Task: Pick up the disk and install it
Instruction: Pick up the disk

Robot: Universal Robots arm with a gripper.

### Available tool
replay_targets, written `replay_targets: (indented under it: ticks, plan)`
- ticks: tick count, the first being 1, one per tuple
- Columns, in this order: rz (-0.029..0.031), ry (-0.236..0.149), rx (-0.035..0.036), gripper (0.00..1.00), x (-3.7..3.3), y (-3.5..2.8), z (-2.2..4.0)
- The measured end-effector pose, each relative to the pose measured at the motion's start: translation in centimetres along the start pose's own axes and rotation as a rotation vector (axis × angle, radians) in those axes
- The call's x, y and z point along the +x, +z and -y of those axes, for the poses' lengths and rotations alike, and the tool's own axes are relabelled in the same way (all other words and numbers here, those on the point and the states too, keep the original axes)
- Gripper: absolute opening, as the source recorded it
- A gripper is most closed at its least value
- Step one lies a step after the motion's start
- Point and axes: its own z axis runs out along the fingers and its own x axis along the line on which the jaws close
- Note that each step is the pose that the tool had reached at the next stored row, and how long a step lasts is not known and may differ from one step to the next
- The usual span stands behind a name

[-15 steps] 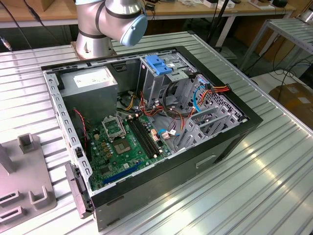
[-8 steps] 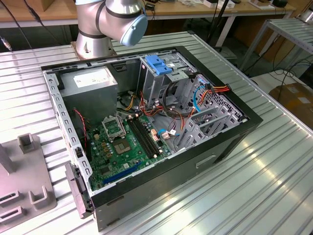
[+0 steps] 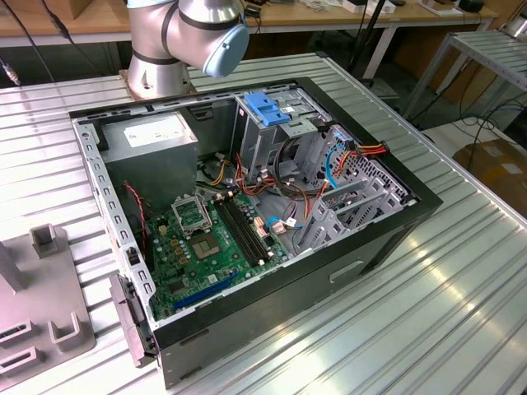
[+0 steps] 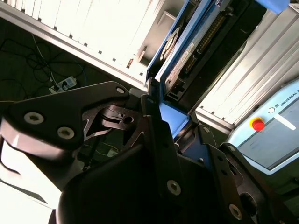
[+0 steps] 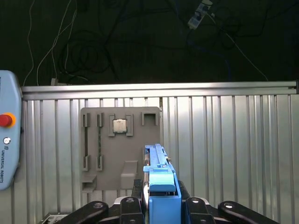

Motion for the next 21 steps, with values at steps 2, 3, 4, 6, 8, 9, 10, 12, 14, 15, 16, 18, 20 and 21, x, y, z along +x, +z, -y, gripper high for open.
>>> replay_targets:
  ticks: [2, 3, 4, 6, 8, 9, 10, 12, 14, 15, 16, 18, 20, 21]
  plan:
    - [0.0, 0.0, 0.0, 0.37, -0.01, -0.01, 0.22]
    - [0.0001, 0.0, 0.0001, 0.37, -0.01, 0.0, 0.35]
    - [0.0, 0.0, -0.0001, 0.37, -0.02, -0.01, 0.49]
    - [-0.0001, 0.0, -0.0001, 0.37, -0.02, -0.02, 0.64]
    - [-0.0001, 0.0, -0.0001, 0.37, -0.03, -0.02, 0.8]
    - [0.0, 0.0, -0.0001, 0.37, -0.03, -0.02, 0.94]
    - [0.0, 0.0, 0.0, 0.37, -0.03, -0.02, 1.05]
    - [0.0, 0.0, 0.0, 0.37, -0.04, -0.03, 1.25]
    - [0.0, 0.0, 0.0, 0.37, -0.04, -0.03, 1.41]
    - [0.0, 0.0, 0.0, 0.37, -0.05, -0.04, 1.69]
    - [0.0, 0.0, 0.0, 0.37, -0.06, -0.05, 2.06]
    - [-0.0001, 0.0, -0.0001, 0.37, -0.08, -0.06, 2.66]
    - [0.0, 0.0, -0.0001, 0.37, -0.09, -0.07, 3.06]
    - [0.0, 0.0, 0.0, 0.37, -0.1, -0.07, 3.17]
